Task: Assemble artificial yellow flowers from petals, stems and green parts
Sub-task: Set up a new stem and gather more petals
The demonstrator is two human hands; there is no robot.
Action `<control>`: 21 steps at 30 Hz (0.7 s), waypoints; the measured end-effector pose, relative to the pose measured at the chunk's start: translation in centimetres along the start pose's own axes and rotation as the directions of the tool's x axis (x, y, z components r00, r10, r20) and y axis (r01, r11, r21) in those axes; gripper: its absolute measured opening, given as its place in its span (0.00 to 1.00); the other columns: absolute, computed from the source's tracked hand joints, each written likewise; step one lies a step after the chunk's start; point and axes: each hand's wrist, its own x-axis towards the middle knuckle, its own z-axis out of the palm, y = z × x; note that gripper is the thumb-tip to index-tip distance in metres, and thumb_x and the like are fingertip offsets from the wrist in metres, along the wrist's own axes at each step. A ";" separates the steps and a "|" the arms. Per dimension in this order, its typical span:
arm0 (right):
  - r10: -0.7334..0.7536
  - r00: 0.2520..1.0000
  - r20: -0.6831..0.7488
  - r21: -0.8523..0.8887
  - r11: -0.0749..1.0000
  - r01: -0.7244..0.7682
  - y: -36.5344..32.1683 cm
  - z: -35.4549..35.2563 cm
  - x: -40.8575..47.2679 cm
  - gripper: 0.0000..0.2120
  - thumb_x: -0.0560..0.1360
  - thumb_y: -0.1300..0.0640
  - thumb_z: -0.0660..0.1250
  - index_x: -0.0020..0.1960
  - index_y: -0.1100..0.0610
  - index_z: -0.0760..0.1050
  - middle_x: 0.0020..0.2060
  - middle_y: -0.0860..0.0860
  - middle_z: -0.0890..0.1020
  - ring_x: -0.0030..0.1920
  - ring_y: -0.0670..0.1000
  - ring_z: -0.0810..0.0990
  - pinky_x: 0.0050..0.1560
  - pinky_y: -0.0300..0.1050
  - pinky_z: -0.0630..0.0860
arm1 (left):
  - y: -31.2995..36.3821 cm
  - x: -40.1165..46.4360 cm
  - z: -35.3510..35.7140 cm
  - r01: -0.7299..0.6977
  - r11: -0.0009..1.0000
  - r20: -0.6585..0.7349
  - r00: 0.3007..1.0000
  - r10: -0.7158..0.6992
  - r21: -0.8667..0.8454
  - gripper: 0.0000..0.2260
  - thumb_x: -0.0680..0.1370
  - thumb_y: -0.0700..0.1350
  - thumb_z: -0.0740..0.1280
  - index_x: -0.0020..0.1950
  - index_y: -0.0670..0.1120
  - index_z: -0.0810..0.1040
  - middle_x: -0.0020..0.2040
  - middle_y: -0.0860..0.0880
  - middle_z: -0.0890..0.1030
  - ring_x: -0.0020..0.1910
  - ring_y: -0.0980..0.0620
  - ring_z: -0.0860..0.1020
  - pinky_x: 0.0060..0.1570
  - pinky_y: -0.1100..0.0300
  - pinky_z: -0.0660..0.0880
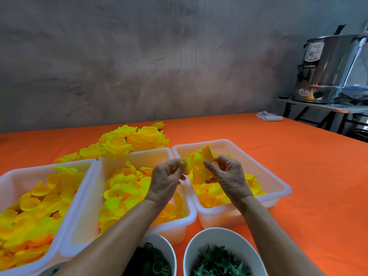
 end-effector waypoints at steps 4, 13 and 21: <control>-0.005 1.000 0.014 -0.056 0.998 0.006 0.0 -0.1 0.0 0.06 0.75 0.63 0.67 0.39 0.61 0.74 0.32 0.59 0.75 0.33 0.51 0.76 0.31 0.48 0.81 | -0.3 0.0 0.0 -0.055 0.991 0.004 0.998 0.055 0.121 0.04 0.75 0.37 0.69 0.42 0.38 0.81 0.35 0.45 0.79 0.33 0.54 0.74 0.36 0.57 0.73; -0.027 0.993 0.111 -0.120 0.992 0.041 -0.7 0.0 -0.5 0.08 0.71 0.65 0.71 0.39 0.58 0.73 0.31 0.53 0.74 0.30 0.46 0.76 0.29 0.47 0.79 | -0.5 -0.1 -0.2 -0.059 0.959 -0.070 0.994 0.081 0.276 0.17 0.68 0.45 0.77 0.31 0.36 0.72 0.28 0.43 0.67 0.32 0.50 0.62 0.31 0.55 0.64; -0.010 0.999 0.038 -0.113 0.994 0.015 -0.5 0.0 -0.5 0.11 0.71 0.69 0.70 0.36 0.56 0.73 0.31 0.58 0.77 0.30 0.51 0.77 0.26 0.43 0.77 | -0.4 0.0 -0.2 -0.015 0.987 -0.059 0.998 0.025 0.163 0.11 0.69 0.40 0.76 0.35 0.35 0.76 0.27 0.45 0.73 0.27 0.52 0.69 0.28 0.58 0.69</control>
